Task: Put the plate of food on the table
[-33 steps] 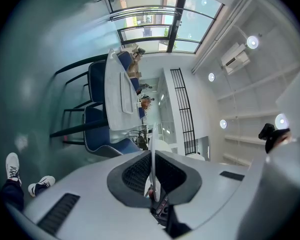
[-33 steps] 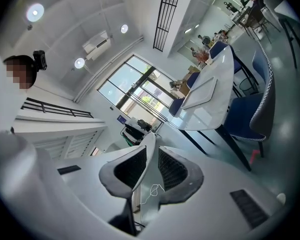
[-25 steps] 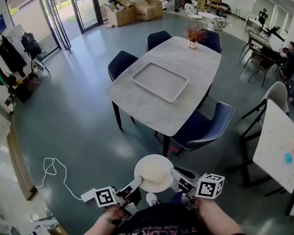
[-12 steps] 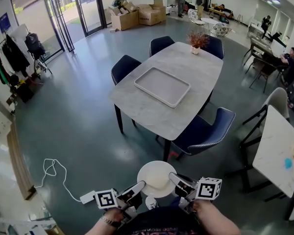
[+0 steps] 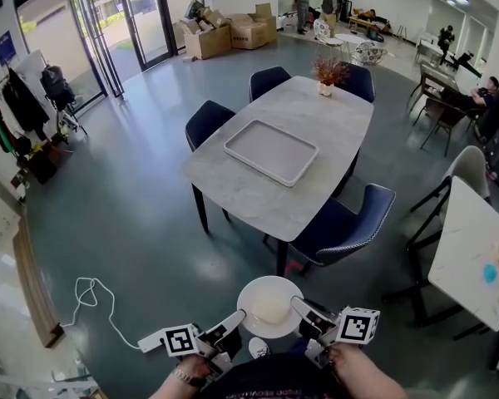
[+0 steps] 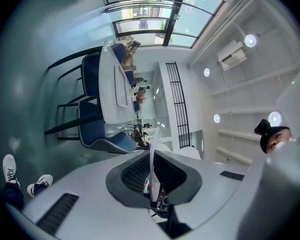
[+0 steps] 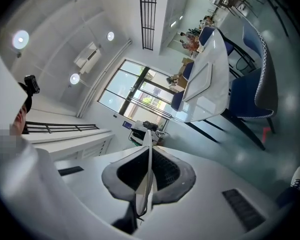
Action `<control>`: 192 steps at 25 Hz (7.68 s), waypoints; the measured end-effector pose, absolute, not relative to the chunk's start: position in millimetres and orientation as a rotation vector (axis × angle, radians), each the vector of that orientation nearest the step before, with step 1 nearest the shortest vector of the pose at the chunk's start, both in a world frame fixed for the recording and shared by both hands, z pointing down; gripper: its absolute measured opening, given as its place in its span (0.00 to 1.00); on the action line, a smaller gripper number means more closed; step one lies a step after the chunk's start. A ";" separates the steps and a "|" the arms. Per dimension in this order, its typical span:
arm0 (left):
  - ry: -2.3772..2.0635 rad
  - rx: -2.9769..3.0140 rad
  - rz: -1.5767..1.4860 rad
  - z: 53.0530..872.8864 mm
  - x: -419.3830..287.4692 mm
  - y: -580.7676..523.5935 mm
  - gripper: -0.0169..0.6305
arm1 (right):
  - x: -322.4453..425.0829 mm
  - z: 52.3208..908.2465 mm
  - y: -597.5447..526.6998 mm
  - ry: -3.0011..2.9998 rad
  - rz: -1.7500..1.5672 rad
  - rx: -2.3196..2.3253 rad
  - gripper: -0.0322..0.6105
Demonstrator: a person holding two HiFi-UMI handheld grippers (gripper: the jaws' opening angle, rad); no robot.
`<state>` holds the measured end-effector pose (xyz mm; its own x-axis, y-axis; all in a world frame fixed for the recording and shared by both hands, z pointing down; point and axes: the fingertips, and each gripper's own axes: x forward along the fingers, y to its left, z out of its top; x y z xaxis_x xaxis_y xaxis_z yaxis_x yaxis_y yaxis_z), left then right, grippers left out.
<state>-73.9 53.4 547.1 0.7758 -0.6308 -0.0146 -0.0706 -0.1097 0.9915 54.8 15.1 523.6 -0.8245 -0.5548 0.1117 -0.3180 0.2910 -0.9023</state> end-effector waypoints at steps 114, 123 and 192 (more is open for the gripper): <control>-1.316 1.631 -0.414 570.5 -67.1 -124.4 0.04 | 92.4 735.0 -658.8 2.528 -1.659 -1.852 0.15; -1.285 1.677 -0.411 564.5 -79.8 -110.9 0.04 | 103.7 703.4 -639.3 2.541 -1.531 -1.832 0.07; -0.631 2.097 -0.166 538.1 -45.6 66.4 0.04 | 25.0 534.6 78.4 2.844 -1.328 -0.610 0.07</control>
